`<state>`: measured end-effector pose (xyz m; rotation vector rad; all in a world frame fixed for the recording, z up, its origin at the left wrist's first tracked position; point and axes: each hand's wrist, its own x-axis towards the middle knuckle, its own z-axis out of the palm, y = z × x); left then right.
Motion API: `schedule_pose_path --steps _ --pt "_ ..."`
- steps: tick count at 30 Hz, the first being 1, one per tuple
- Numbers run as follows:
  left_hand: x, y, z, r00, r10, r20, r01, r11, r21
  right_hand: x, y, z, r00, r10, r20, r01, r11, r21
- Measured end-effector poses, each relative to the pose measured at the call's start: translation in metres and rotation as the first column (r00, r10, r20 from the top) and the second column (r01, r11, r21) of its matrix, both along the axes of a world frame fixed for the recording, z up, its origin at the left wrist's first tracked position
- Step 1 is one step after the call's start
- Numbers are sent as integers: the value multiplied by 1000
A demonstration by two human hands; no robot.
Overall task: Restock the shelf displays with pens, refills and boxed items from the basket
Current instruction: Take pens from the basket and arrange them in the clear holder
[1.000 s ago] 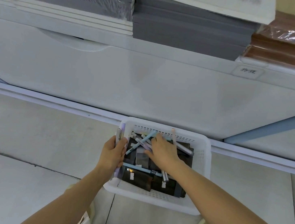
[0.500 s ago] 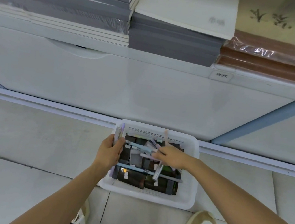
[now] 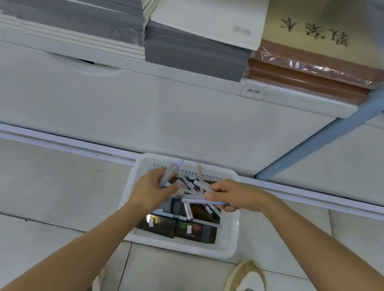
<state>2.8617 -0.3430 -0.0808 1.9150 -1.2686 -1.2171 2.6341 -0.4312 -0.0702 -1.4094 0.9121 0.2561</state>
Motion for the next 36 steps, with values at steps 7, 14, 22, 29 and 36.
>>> schedule_pose_path --steps 7,14,22,29,36 --pt "7 7 17 964 -201 -174 218 972 84 9 1 16 985 -126 115 130 991 -27" --pt "7 9 42 899 -362 -244 393 915 90 33 7 27 969 -191 155 187 982 39" --pt "14 21 58 864 -378 -332 416 908 49 43 9 36 954 -168 247 153 985 79" --pt "27 32 69 941 -204 -271 223 974 41 50 6 58 853 -431 294 376 898 226" --pt "30 18 110 886 160 -435 -243 960 -142 48 9 95 953 -145 266 148 989 8"
